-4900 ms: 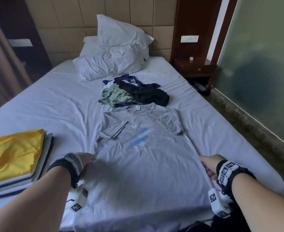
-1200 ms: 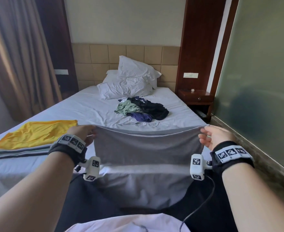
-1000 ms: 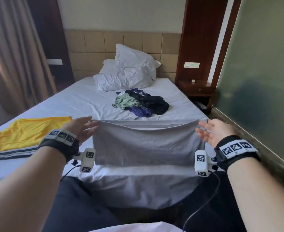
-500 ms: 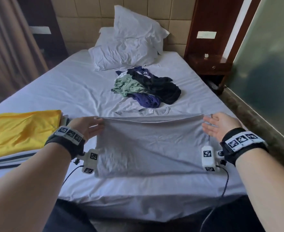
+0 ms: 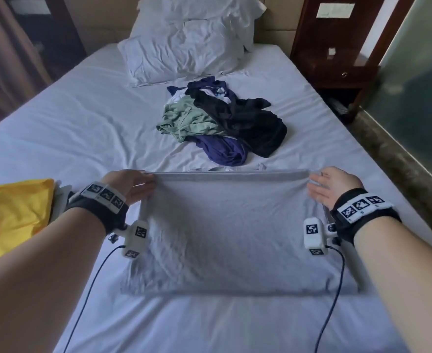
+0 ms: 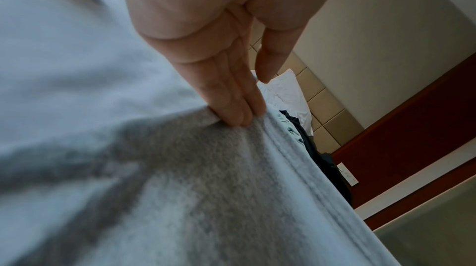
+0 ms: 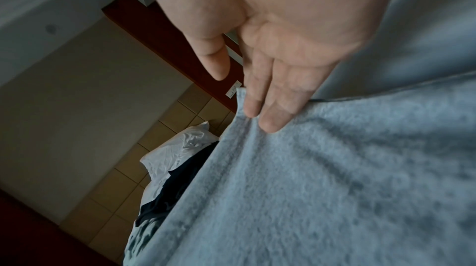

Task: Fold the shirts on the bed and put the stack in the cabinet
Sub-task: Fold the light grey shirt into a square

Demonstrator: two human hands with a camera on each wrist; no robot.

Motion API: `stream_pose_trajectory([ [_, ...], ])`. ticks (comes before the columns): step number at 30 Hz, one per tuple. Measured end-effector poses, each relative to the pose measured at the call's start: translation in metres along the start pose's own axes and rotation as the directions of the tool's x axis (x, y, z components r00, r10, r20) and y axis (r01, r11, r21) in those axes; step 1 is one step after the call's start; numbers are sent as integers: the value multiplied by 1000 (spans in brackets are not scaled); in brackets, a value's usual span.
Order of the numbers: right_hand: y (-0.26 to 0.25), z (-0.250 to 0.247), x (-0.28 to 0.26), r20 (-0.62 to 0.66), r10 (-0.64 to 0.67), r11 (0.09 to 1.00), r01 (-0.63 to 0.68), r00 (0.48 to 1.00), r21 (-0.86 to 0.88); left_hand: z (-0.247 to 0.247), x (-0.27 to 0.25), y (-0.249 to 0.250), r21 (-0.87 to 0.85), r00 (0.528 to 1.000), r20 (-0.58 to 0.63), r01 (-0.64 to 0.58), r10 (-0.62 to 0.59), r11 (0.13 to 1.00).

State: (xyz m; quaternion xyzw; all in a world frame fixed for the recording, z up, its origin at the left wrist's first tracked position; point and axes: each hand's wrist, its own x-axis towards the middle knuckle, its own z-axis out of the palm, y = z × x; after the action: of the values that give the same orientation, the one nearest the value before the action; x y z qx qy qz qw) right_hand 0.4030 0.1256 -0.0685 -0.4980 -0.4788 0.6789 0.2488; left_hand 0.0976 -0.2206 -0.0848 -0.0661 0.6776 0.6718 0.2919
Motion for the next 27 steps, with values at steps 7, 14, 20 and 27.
stream_pose_trajectory([
  [7, -19, 26, 62, -2, 23, 1000, -23, 1000, 8, 25, 54, 20, 8, 998, -66, -10, 10, 1000],
  [14, 1, 39, 95, 50, 50, 996, -47, 997, -72, 41, 80, 5, -32, 996, -86, 0, -2, 999],
  [20, 1, 29, 73, -61, -162, 971, 149, 985, -187, 30, 55, 9, -64, 985, -155, -93, 82, 994],
  [27, 22, -21, 24, -89, -193, 736, 84, 977, -671, -4, 11, -26, 282, 990, -140, 40, 0, 959],
])
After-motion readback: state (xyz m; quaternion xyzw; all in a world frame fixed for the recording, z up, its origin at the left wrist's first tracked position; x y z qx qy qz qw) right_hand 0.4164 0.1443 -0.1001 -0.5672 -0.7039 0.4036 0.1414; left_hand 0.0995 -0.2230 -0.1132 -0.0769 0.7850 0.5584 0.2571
